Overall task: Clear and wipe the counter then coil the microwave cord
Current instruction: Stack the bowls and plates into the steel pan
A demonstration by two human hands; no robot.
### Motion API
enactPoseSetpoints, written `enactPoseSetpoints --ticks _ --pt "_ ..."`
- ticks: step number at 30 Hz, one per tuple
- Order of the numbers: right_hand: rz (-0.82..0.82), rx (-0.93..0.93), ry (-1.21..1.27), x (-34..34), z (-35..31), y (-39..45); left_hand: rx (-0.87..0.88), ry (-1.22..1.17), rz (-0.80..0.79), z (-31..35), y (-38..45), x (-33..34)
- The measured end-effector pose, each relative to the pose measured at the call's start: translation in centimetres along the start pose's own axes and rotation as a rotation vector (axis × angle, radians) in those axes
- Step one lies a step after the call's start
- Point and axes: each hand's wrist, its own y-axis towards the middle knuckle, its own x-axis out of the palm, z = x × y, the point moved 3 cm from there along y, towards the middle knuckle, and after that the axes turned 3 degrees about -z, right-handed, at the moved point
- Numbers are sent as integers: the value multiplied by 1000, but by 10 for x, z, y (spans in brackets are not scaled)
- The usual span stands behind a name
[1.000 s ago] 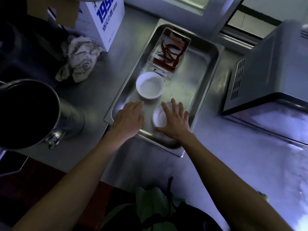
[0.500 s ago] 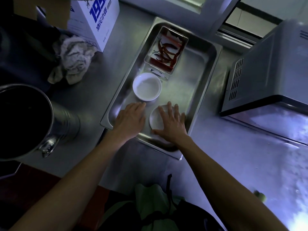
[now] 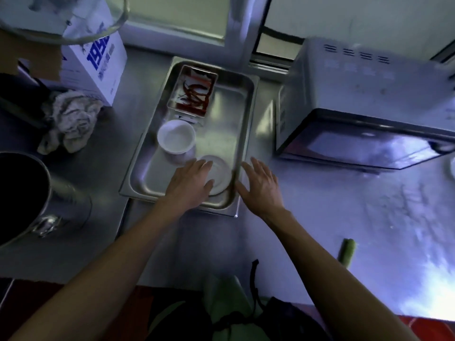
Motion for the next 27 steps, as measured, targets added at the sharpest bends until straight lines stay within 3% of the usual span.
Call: enactPoseSetpoints --ticks 11,19,27 --pt "16 261 56 -21 111 -129 204 81 -50 137 -10 27" --pt "68 401 129 -26 182 -257 275 135 -109 241 -69 69" --pt "155 552 195 -39 248 -385 460 213 -110 369 -114 102"
